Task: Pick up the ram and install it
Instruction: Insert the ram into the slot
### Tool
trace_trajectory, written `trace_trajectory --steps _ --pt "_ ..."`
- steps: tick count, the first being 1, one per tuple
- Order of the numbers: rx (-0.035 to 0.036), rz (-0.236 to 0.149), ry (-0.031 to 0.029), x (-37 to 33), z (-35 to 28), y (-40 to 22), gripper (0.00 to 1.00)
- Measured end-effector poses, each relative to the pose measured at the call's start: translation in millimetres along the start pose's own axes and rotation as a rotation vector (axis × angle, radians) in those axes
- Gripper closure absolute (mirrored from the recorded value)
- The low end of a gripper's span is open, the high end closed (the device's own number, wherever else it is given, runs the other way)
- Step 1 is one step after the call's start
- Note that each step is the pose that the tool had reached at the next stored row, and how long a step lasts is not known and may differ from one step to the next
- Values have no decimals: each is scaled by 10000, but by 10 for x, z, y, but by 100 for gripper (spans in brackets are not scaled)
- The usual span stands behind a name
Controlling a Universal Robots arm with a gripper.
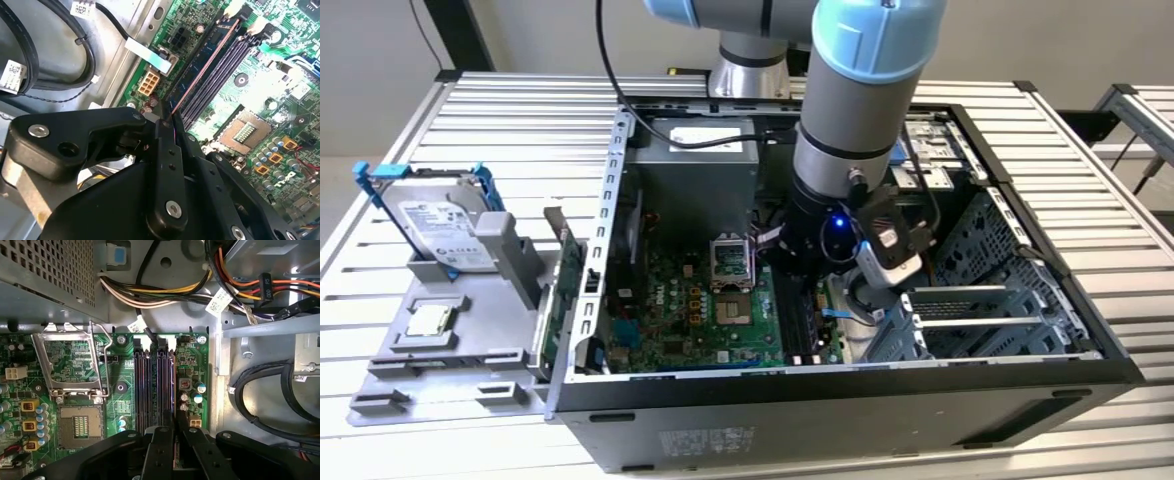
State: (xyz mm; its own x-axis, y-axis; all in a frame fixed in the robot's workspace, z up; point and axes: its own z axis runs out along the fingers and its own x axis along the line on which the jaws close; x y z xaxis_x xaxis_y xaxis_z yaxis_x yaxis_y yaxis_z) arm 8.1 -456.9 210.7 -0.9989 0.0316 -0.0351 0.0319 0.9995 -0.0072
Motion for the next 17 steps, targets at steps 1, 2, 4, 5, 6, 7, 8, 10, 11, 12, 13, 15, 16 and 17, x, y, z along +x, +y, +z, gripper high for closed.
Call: trace_trajectory --steps 1,2,4,5,6,7,8,10,11,12,13,15,16,17 --pt "2 0 0 0 4 0 100" --pt "5 0 1 0 7 -1 100" --pt "6 0 7 1 8 -1 100" --pt "6 1 10 1 8 -1 100" --pt "6 0 13 1 8 -1 100" --pt "5 0 16 1 8 -1 100" --pt "5 0 19 1 8 -1 100" --pt "4 0 25 1 9 -1 100" --pt "5 0 29 1 8 -1 100" --pt "5 0 32 1 9 -1 100" --pt "4 0 35 1 9 -1 100" --pt "3 -1 40 0 9 0 0" --pt "2 -1 44 1 10 0 0" --pt "3 -1 47 1 10 0 0"
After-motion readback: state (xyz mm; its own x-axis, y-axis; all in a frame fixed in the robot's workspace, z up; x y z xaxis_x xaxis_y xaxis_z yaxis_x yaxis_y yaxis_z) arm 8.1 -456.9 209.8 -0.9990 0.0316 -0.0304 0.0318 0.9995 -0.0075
